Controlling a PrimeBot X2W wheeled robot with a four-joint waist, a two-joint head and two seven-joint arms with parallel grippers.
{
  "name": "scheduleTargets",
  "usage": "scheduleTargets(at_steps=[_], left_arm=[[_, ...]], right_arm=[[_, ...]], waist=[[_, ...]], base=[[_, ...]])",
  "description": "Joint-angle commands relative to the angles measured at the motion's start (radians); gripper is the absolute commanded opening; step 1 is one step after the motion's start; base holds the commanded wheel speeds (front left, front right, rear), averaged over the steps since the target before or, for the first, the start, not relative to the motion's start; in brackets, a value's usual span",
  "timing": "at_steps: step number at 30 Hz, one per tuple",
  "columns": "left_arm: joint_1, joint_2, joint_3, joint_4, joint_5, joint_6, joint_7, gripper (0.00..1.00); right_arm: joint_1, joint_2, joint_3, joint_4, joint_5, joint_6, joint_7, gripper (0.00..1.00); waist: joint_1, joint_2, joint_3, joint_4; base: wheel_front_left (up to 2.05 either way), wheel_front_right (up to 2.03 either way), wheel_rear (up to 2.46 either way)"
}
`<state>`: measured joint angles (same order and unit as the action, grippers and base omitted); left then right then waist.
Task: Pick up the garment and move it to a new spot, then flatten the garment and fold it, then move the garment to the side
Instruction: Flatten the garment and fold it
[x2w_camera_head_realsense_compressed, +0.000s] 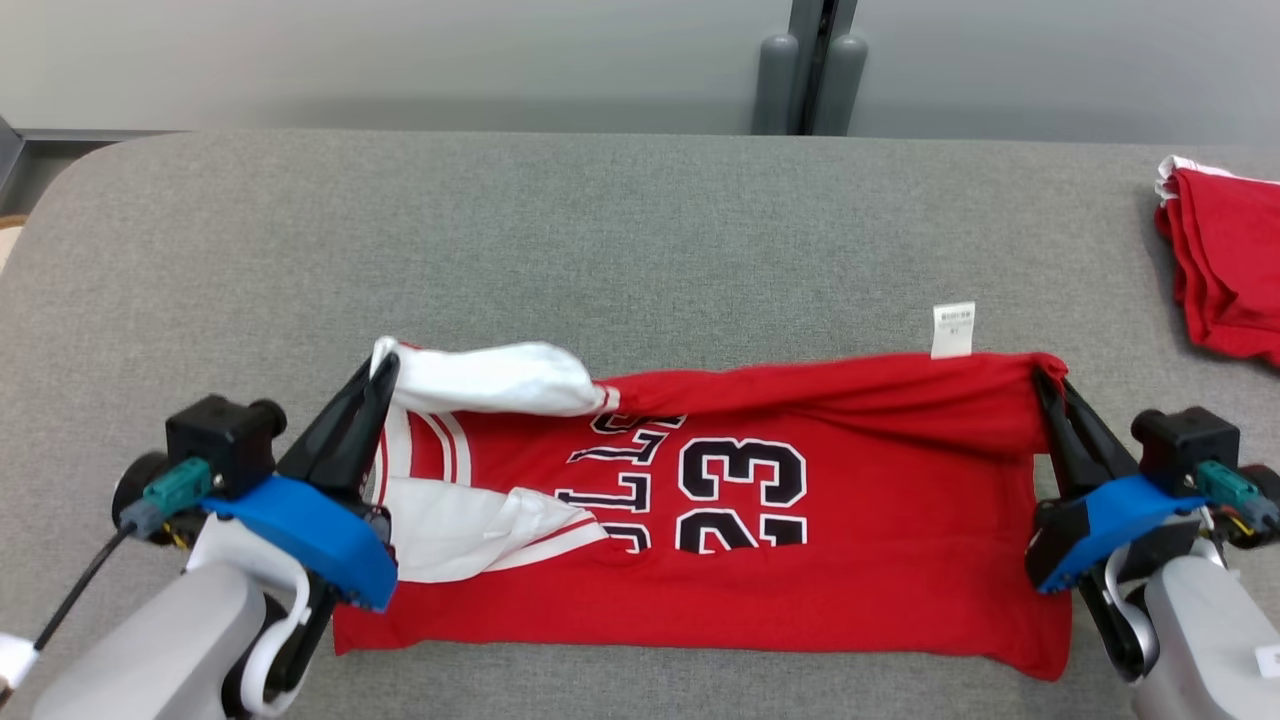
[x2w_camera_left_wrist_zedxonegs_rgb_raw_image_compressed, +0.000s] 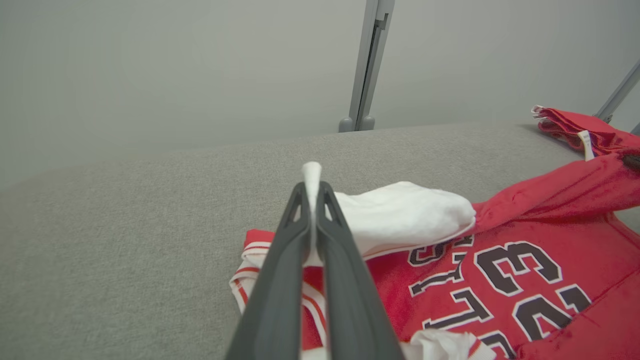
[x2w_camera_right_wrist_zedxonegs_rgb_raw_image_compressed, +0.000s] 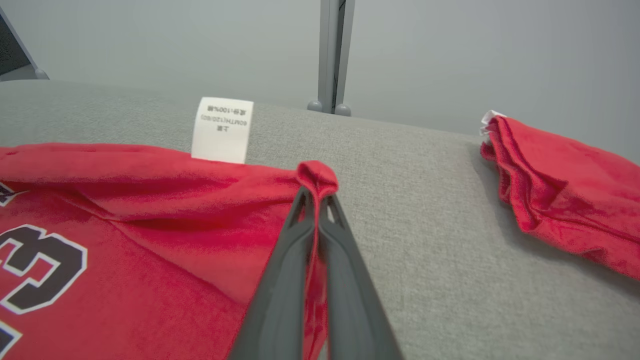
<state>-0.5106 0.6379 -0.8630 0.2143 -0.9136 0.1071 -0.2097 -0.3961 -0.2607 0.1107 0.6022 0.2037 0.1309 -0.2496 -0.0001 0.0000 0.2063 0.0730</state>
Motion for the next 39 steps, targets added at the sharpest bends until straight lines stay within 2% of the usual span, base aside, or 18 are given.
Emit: scheduleTargets(at_steps=[1,6,7,8,9,10,11,12,21,24,27,32,39], left_arm=[[0.02,0.01,0.0,-0.009,-0.007,0.01,-0.007,0.0],[0.08,0.014,-0.005,-0.025,-0.021,0.031,-0.013,0.0],[0.089,0.014,-0.003,-0.024,-0.025,0.036,-0.015,0.0],[0.096,0.013,-0.004,-0.022,-0.026,0.038,-0.014,0.0],[0.1,0.015,-0.004,-0.021,-0.025,0.042,-0.017,0.0],[0.103,0.014,0.002,-0.02,-0.026,0.046,-0.021,0.0],[0.106,0.014,0.009,-0.019,-0.025,0.054,-0.026,0.16],[0.108,0.013,0.013,-0.02,-0.019,0.059,-0.03,1.0],[0.144,-0.021,0.094,-0.027,0.028,0.091,-0.056,1.0],[0.149,-0.043,0.149,-0.047,0.065,0.104,-0.056,1.0],[0.189,-0.088,0.261,-0.08,0.142,0.112,-0.056,1.0],[0.258,-0.179,0.417,-0.123,0.275,0.081,-0.056,1.0],[0.332,-0.309,0.588,-0.137,0.427,0.008,-0.056,1.0]], right_arm=[[0.022,0.003,-0.008,-0.005,0.003,0.0,-0.009,0.0],[0.078,0.021,-0.032,-0.034,0.008,0.0,-0.014,0.0],[0.086,0.024,-0.03,-0.043,0.01,0.0,-0.015,0.23],[0.094,0.026,-0.028,-0.053,0.012,0.0,-0.015,0.89],[0.103,0.025,-0.031,-0.062,0.013,0.0,-0.016,1.0],[0.11,0.025,-0.036,-0.069,0.013,0.0,-0.016,1.0],[0.117,0.029,-0.043,-0.083,0.015,0.0,-0.016,1.0],[0.122,0.034,-0.046,-0.102,0.018,0.0,-0.016,1.0],[0.174,0.039,-0.073,-0.223,0.024,0.0,-0.016,1.0],[0.178,0.038,-0.082,-0.23,0.021,0.0,-0.016,1.0],[0.177,0.047,-0.099,-0.213,0.008,0.0,-0.016,1.0],[0.16,0.062,-0.115,-0.161,-0.005,0.0,0.0,1.0],[0.158,0.088,-0.13,-0.082,0.002,0.0,0.011,1.0]], waist=[[0.0001,0.0,-0.004,0.0],[0.0001,0.0,-0.015,0.003],[0.0001,0.0,-0.015,0.003],[0.0001,0.0,-0.017,0.003],[0.0001,0.0,-0.017,0.003],[0.0001,0.0,-0.018,0.003],[0.0001,0.0,-0.018,0.003],[0.0001,0.0,-0.018,0.003],[0.0001,0.0,-0.017,-0.006],[0.0001,0.0,-0.018,-0.007],[0.0001,0.0,-0.019,-0.009],[0.0001,0.0,-0.014,-0.008],[0.0001,0.0,-0.008,-0.007]], base=[[0.0,0.0,0.0],[0.0,0.0,0.0],[0.0,0.0,0.0],[0.0,0.0,0.0],[0.0,0.0,0.0],[0.0,0.0,0.0],[0.0,0.0,0.0],[0.0,0.0,0.0],[0.0,0.0,0.0],[0.0,0.0,0.0],[0.0,0.0,0.0],[0.0,0.0,0.0],[0.0,0.0,0.0]])
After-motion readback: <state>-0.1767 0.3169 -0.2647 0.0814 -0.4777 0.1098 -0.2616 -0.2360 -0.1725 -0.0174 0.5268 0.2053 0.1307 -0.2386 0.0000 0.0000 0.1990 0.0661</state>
